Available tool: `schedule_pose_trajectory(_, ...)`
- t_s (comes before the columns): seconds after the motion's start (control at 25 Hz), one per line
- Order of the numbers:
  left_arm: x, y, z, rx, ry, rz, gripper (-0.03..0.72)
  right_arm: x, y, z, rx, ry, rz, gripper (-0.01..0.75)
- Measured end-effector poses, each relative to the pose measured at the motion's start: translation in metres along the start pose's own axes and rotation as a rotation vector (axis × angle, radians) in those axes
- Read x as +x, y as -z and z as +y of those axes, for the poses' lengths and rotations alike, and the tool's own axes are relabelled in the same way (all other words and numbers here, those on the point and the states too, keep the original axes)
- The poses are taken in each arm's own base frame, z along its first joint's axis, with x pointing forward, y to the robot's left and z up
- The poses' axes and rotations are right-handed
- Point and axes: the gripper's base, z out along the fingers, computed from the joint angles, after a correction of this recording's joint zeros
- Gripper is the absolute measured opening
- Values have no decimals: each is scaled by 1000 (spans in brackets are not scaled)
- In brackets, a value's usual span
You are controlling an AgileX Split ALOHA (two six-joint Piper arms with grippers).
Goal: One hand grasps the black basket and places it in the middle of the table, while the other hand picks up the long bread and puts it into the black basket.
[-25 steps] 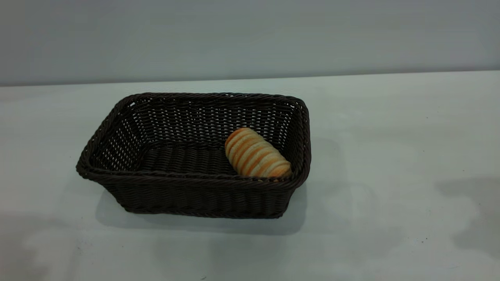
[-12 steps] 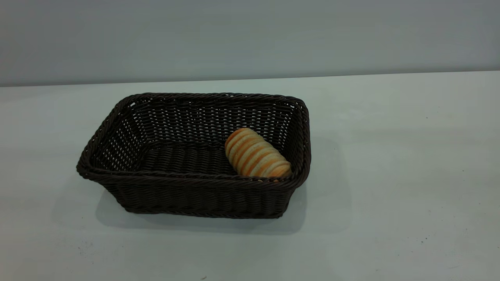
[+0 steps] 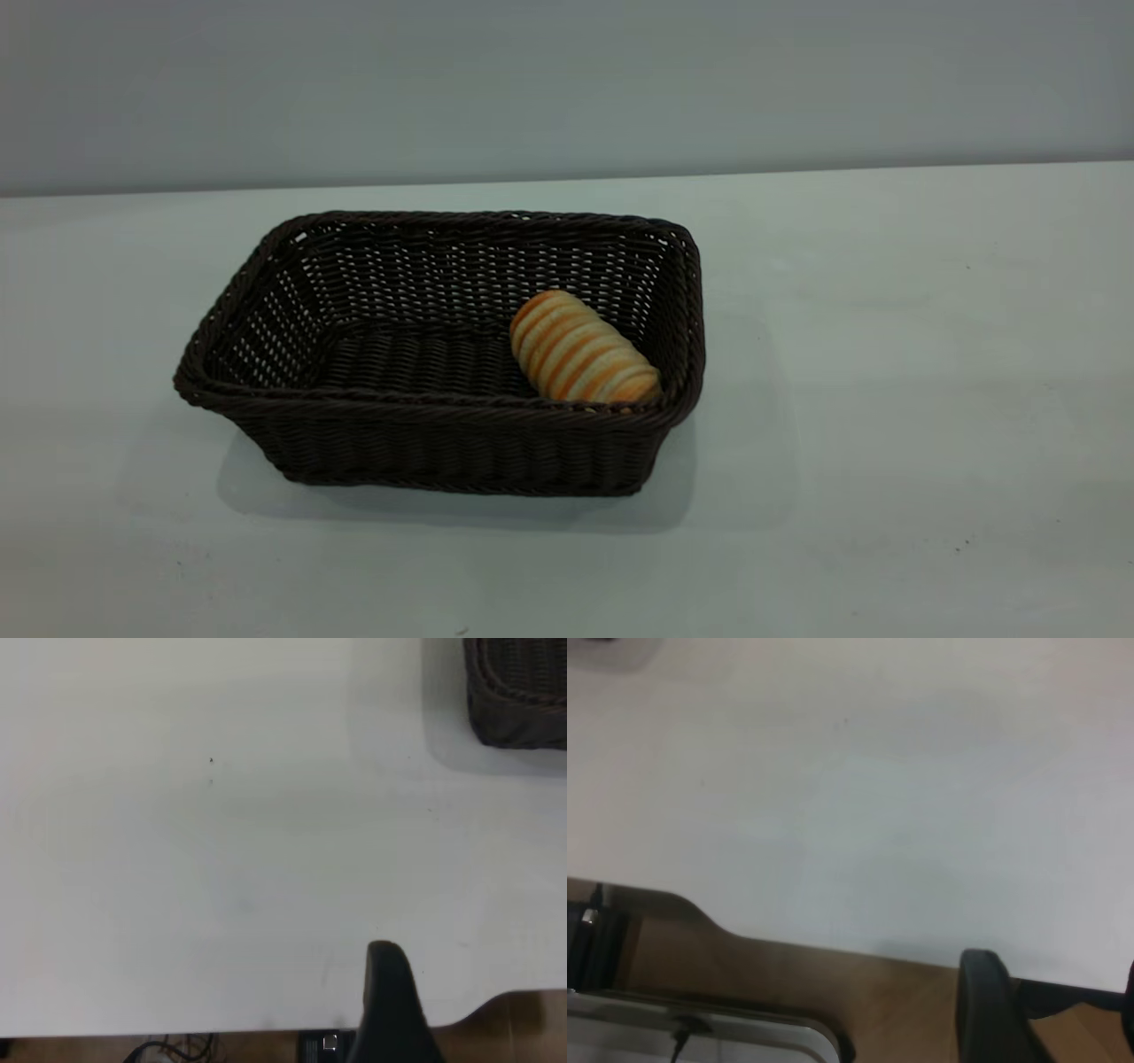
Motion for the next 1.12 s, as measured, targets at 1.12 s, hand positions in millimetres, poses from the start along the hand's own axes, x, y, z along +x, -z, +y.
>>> schedule_pose_trajectory(1.12,26,-1,-2,39,11,17,560,13,1,-1,32,-8,-48,344)
